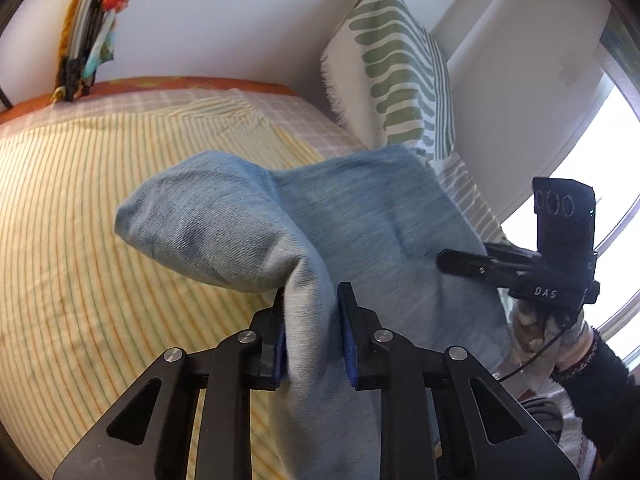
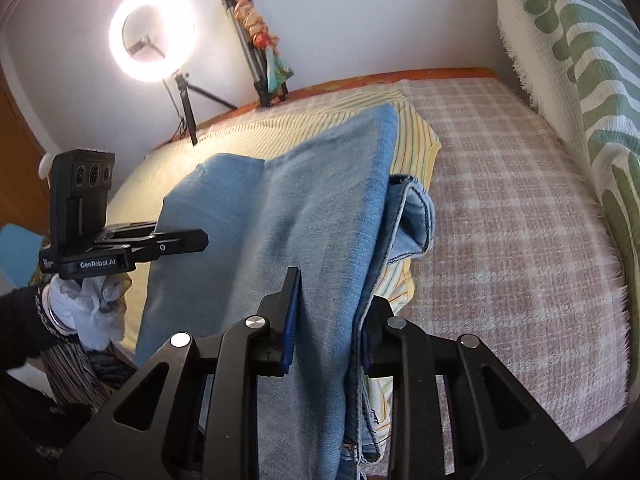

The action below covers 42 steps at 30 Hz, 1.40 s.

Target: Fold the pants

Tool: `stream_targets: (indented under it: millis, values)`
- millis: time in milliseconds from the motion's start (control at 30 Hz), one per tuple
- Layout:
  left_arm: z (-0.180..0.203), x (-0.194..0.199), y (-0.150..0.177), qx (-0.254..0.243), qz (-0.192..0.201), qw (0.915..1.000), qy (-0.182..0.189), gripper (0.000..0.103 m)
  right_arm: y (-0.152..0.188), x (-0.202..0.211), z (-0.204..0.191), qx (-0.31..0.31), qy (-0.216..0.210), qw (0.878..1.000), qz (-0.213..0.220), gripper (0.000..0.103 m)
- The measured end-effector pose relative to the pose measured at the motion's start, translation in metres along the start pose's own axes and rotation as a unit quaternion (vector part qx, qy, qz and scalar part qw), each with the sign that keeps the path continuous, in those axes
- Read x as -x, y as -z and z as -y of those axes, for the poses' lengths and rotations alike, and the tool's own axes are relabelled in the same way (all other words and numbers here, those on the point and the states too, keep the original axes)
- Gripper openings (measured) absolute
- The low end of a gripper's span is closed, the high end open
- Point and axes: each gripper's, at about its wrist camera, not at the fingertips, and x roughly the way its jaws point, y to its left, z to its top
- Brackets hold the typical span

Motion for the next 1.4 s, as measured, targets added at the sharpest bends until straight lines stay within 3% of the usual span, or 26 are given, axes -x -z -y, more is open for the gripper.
stream_targets:
  millis: [167,400,567,800,967,1133,1200,1267,1400]
  values:
    - [0.011,0.003,-0.013,-0.025,0.013,0.9996,-0.002,0.018,-0.008,0.009,-0.001,-0.008,-0.001,1.0,0.012,0.024]
    - [-0.003,0.002,-0.014,0.011,-0.002,0.9999,0.004,0.016,-0.014,0.002,-0.002,-0.024,0.003,1.0,-0.004,0.023]
    - [0.01,0.01,-0.022,-0.003,0.003,0.9998,0.018,0.016,-0.024,0.006,0.004,-0.039,0.003,0.999,-0.02,0.022]
    - [0.002,-0.014,-0.01,0.007,-0.019,0.9998,0.01,0.016,-0.004,-0.009,0.036,-0.093,0.019,0.994,-0.052,0.022]
    - [0.014,-0.011,-0.008,-0.044,-0.011,0.9988,-0.016,0.016,-0.01,-0.018,0.043,-0.106,-0.004,0.993,-0.048,0.027]
    - [0.0,-0.002,-0.004,-0.024,-0.005,0.9995,-0.02,0.016,-0.019,-0.021,0.011,-0.054,0.038,0.998,-0.013,0.016]
    - [-0.009,-0.002,0.002,-0.02,-0.008,0.9993,-0.031,0.016,-0.019,-0.008,-0.024,0.017,0.074,0.997,0.017,0.014]
    - [-0.022,-0.005,0.006,-0.002,-0.015,0.9993,-0.033,0.016,-0.013,-0.004,-0.061,0.099,0.115,0.988,0.038,0.013]
    - [-0.034,0.002,0.007,0.046,-0.007,0.9988,-0.015,0.014,-0.012,-0.002,-0.086,0.123,0.09,0.987,0.058,0.011]
